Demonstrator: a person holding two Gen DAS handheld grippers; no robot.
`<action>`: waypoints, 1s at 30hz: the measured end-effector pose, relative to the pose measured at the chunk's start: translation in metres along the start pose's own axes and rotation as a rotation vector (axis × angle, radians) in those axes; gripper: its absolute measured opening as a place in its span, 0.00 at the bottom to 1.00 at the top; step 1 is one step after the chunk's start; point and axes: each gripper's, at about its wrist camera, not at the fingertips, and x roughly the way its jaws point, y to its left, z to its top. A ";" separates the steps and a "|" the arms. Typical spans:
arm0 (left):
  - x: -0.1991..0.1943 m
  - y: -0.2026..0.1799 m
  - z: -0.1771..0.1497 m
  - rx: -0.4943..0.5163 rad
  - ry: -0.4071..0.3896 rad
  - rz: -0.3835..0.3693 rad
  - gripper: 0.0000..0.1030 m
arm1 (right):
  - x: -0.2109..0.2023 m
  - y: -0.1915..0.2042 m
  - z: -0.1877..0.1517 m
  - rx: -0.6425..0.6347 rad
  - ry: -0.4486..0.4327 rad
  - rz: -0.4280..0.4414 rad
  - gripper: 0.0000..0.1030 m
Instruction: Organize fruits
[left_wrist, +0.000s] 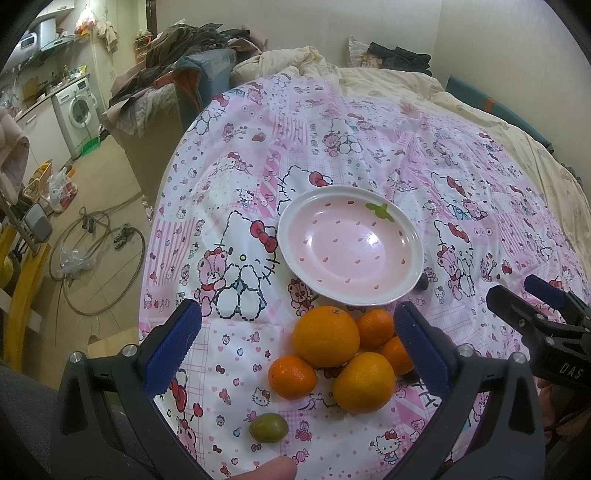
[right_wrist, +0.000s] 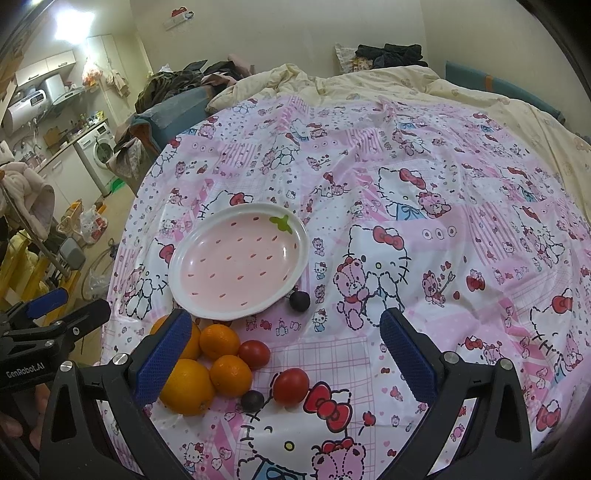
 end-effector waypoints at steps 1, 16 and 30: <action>0.000 0.000 0.000 0.000 0.000 0.000 1.00 | 0.000 0.000 0.000 -0.001 0.000 -0.001 1.00; 0.012 0.015 0.001 -0.008 0.078 0.035 1.00 | -0.001 -0.002 0.004 0.005 0.004 0.006 1.00; 0.083 0.027 -0.035 -0.155 0.531 -0.043 0.66 | -0.004 -0.022 0.007 0.102 0.021 0.041 1.00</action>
